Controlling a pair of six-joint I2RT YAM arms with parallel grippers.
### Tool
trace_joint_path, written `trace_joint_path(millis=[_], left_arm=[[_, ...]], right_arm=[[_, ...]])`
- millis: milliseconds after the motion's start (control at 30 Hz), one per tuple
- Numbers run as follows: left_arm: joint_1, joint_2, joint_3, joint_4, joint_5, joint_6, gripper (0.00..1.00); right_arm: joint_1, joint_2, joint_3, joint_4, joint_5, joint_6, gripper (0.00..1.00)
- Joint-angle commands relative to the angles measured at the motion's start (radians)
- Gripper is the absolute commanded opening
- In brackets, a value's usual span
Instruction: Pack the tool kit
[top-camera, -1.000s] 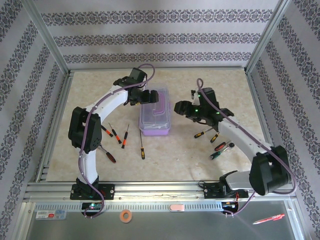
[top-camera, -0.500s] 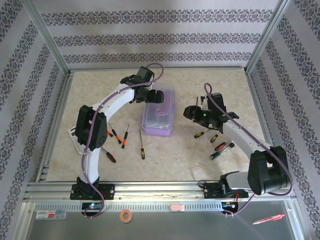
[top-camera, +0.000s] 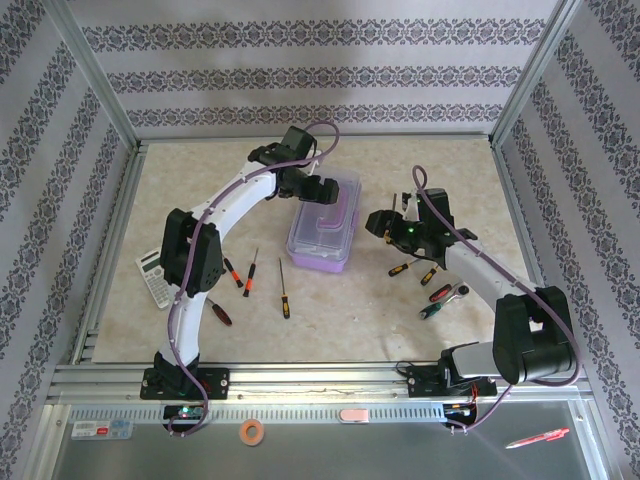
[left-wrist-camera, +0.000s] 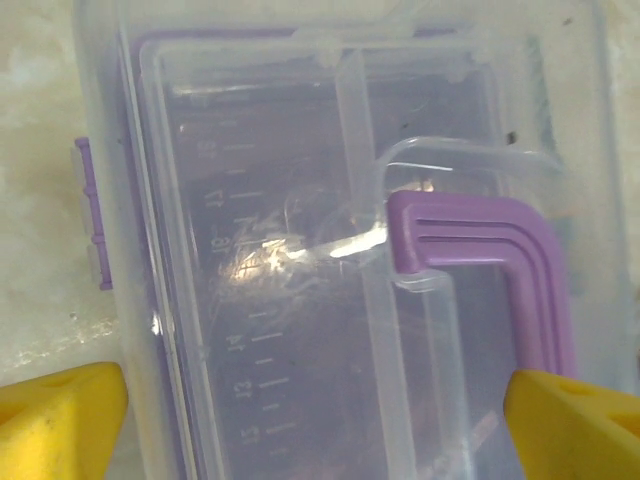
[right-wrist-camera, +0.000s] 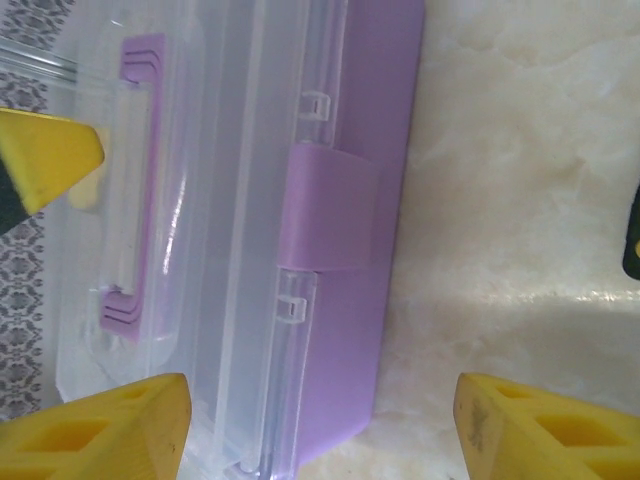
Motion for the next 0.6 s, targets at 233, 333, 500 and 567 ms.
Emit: trace_joint_path(millis=[233,333,500,567], left_arm=[[-0.011,-0.053,0.017,-0.182,-0.038,0.0,0.94],[-0.013,-0.056,0.0,-0.188,-0.027,-0.008,0.93],[-0.014,-0.075,-0.052,-0.152,0.0,-0.026,0.93],[-0.016,-0.073,-0.048,-0.157,0.012,-0.026,0.93]], right_arm=[[0.0,-0.055,-0.075,0.1,0.132,-0.02,0.72],[-0.005,0.0,-0.047,0.11,0.043,-0.017,0.71],[0.048,0.102,-0.076,0.229,0.009,-0.001,0.71],[0.056,0.122,-0.094,0.296,-0.01,0.027,0.72]])
